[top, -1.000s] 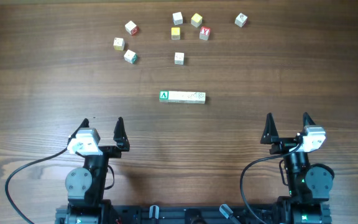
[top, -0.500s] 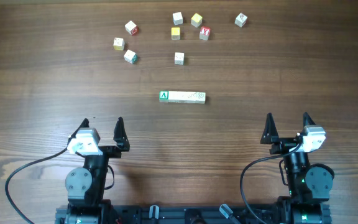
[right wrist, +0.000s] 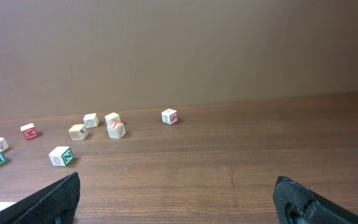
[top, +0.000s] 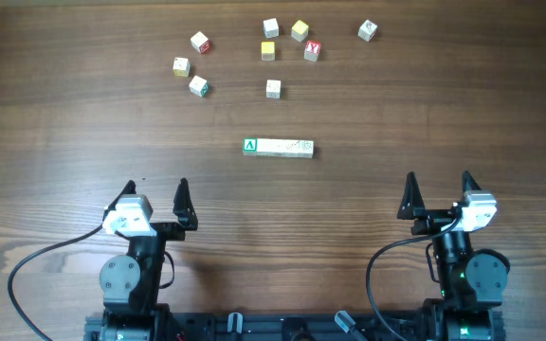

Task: Form a horizontal line

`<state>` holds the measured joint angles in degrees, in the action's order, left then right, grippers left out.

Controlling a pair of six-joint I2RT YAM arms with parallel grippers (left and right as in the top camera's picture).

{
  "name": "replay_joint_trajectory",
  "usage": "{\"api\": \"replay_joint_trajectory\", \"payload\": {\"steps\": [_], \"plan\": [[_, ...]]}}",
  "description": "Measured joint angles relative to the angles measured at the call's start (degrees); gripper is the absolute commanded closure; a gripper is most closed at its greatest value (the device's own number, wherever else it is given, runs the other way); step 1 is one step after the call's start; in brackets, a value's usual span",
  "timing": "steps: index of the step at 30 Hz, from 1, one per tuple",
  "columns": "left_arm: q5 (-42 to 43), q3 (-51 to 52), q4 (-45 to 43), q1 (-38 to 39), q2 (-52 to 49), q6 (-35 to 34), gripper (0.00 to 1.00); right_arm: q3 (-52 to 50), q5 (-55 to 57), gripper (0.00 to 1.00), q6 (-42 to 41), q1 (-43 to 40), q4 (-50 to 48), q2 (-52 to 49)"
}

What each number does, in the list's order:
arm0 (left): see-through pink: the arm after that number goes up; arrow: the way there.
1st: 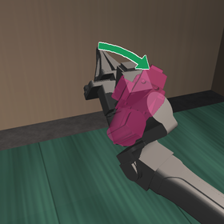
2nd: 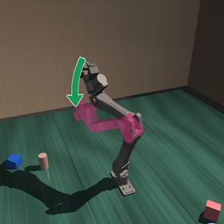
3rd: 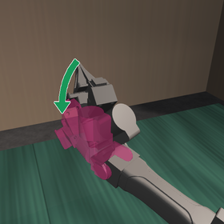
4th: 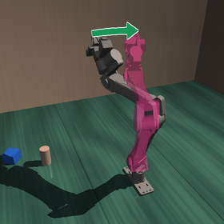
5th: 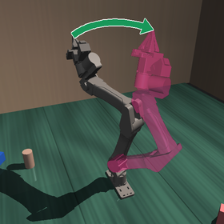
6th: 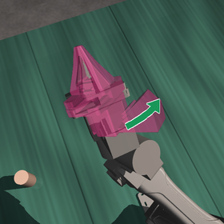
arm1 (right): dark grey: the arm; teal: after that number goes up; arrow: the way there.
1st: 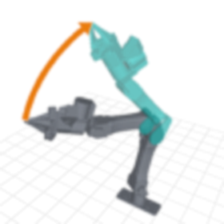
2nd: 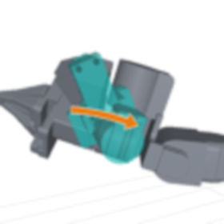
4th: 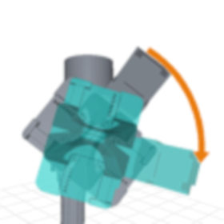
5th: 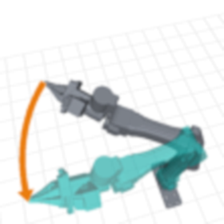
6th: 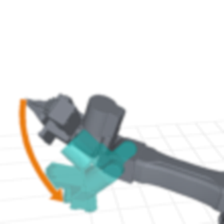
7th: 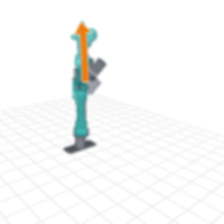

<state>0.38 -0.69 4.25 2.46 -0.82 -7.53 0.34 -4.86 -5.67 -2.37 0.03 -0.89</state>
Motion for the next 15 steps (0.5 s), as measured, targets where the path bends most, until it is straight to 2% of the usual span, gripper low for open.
{"api": "replay_joint_trajectory", "payload": {"steps": [15], "plan": [[0.0, 0.0, 0.0, 0.0, 0.0, 0.0, 0.00, 0.0, 0.0, 0.00, 0.0, 0.0, 0.0, 0.0]]}}
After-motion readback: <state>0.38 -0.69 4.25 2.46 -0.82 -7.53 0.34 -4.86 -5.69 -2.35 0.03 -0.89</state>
